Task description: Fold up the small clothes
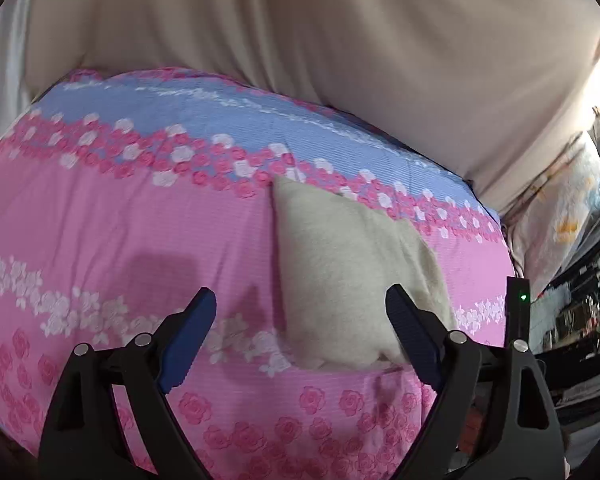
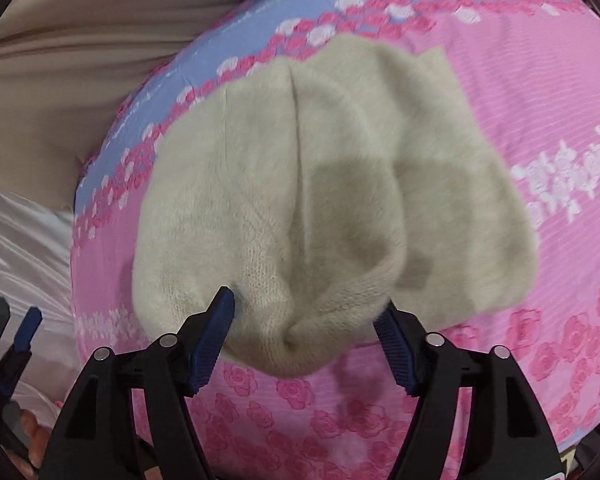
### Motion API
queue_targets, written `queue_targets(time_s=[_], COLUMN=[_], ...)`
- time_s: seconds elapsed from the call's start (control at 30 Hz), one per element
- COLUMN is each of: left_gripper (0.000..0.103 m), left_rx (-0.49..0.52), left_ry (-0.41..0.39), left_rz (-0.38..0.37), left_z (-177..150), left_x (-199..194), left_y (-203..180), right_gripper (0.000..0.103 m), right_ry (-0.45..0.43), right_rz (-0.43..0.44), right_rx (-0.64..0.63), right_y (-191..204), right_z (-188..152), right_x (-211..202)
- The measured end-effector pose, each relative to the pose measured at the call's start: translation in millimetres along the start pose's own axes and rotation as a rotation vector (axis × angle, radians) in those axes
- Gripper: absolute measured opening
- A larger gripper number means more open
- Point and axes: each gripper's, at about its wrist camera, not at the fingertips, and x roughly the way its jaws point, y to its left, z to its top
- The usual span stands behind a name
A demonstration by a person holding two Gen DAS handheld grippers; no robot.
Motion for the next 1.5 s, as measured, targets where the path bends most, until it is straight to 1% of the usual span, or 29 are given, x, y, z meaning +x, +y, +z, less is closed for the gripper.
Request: queue_targets(time_s=[0.03, 0.07, 0.13, 0.17, 0.23, 0.3, 0.37, 0.4, 0.43, 0.5, 0.57, 0.6, 0.63, 0.67, 0.77, 0.83, 0.93, 1.0, 1.07, 1.1, 1.13, 1.17, 1.2, 1.27, 1.3, 1.33, 1.4, 1.43, 1.5], left_gripper=[0.084, 0.084, 0.084, 0.084, 0.084, 0.084, 0.084, 0.084, 0.084, 0.084, 0.084, 0.084, 0.084, 0.085, 0.085, 0.086, 0.087, 0.087, 0.085, 0.081, 0.054, 0.032, 0.028, 0.024, 0.024, 0.024, 0.024, 0.024, 0.025], left_rx=[-0.019, -0.032, -0.043, -0.044, -0.034, -0.005, 0.022, 0.033, 0.041, 0.043, 0.040, 0.045, 0.055, 0.075, 0.185, 0.312, 0.481, 0.543, 0.513, 0.474, 0.408, 0.345, 0.244, 0.051, -0.009, -0.021, -0.030, -0.040, -0.051], left_ry=[0.000, 0.002, -0.002, -0.007, -0.021, -0.038, -0.040, -0.037, -0.030, -0.007, 0.035, 0.059, 0.075, 0.101, 0.207, 0.269, 0.304, 0.290, 0.286, 0.289, 0.303, 0.311, 0.314, 0.287, 0.257, 0.241, 0.234, 0.249, 0.296], left_rz=[0.007, 0.007, 0.006, 0.007, 0.006, -0.009, -0.012, -0.017, -0.024, -0.033, -0.054, -0.059, -0.062, -0.065, -0.063, -0.045, -0.005, 0.030, 0.049, 0.051, 0.030, 0.059, 0.048, -0.007, -0.017, -0.020, 0.009, 0.029, 0.051], left_z=[-2.7, -4.0, -5.5, -5.2, -2.3, -0.2, 1.4, 1.5, 0.7, -0.9, -2.2, -2.1, -2.7, -3.8, -13.6, -28.0, -52.6, -66.6, -74.4, -74.8, -74.0, -71.9, -66.7, -59.4, -58.0, -59.4, -66.4, -71.7, -79.7], left_x=[-2.4, -3.5, -6.2, -6.7, -9.5, -13.1, -13.7, -12.7, -10.2, -3.6, 7.5, 13.9, 18.5, 24.6, 48.4, 66.2, 86.3, 97.3, 116.1, 123.7, 135.3, 145.7, 148.4, 134.4, 122.6, 116.7, 114.4, 119.4, 132.1], left_y=[6.1, 10.0, 12.7, 12.3, 8.9, 1.2, -5.8, -8.9, -12.3, -14.5, -17.1, -19.7, -22.1, -26.2, -49.2, -73.9, -106.0, -118.0, -117.7, -113.9, -105.2, -93.6, -76.7, -46.0, -31.6, -25.3, -15.4, -9.3, -0.8], right_gripper=[0.027, 0.024, 0.020, 0.019, 0.017, 0.016, 0.016, 0.017, 0.018, 0.019, 0.019, 0.019, 0.019, 0.019, 0.019, 0.018, 0.018, 0.017, 0.017, 0.017, 0.017, 0.017, 0.016, 0.016, 0.015, 0.015, 0.015, 0.015, 0.015], right_ry=[0.007, -0.004, -0.082, -0.137, -0.238, -0.320, -0.385, -0.399, -0.377, -0.241, -0.132, -0.117, -0.129, -0.145, -0.182, -0.199, -0.226, -0.227, -0.218, -0.213, -0.209, -0.204, -0.206, -0.219, -0.220, -0.220, -0.211, -0.189, -0.071], right_rz=[-0.001, -0.030, -0.095, -0.097, -0.042, -0.001, -0.025, -0.053, -0.078, -0.114, -0.146, -0.133, -0.094, -0.042, 0.063, 0.120, 0.176, 0.195, 0.191, 0.187, 0.190, 0.187, 0.175, 0.153, 0.149, 0.139, 0.052, 0.015, -0.057], right_rx=[-0.015, -0.060, -0.200, -0.256, -0.312, -0.317, -0.300, -0.277, -0.251, -0.140, -0.034, 0.004, 0.036, 0.069, 0.123, 0.105, 0.047, -0.002, -0.042, -0.054, -0.059, -0.067, -0.077, -0.097, -0.095, -0.088, -0.086, -0.066, 0.002], right_y=[7.5, 20.5, 55.0, 71.8, 91.3, 92.6, 76.6, 57.8, 35.9, -24.0, -65.9, -76.8, -80.1, -81.0, -72.9, -56.2, -18.8, 7.8, 31.0, 39.8, 44.0, 48.2, 52.6, 52.6, 49.4, 42.5, 21.7, 4.9, -37.8], right_z=[1.5, 4.5, 9.8, 12.7, 20.0, 22.3, 20.9, 20.6, 21.1, 25.1, 21.0, 17.4, 15.1, 15.0, 27.4, 41.7, 59.7, 64.3, 65.0, 63.2, 60.3, 57.8, 53.8, 45.2, 40.5, 35.8, 24.1, 18.2, 5.0], right_x=[1.8, -1.5, -23.3, -41.6, -86.0, -128.3, -150.3, -150.7, -142.9, -93.7, -51.1, -42.1, -42.5, -48.0, -73.0, -93.5, -120.7, -132.5, -137.1, -138.8, -140.7, -141.5, -144.2, -144.7, -143.7, -138.8, -117.9, -99.8, -48.5])
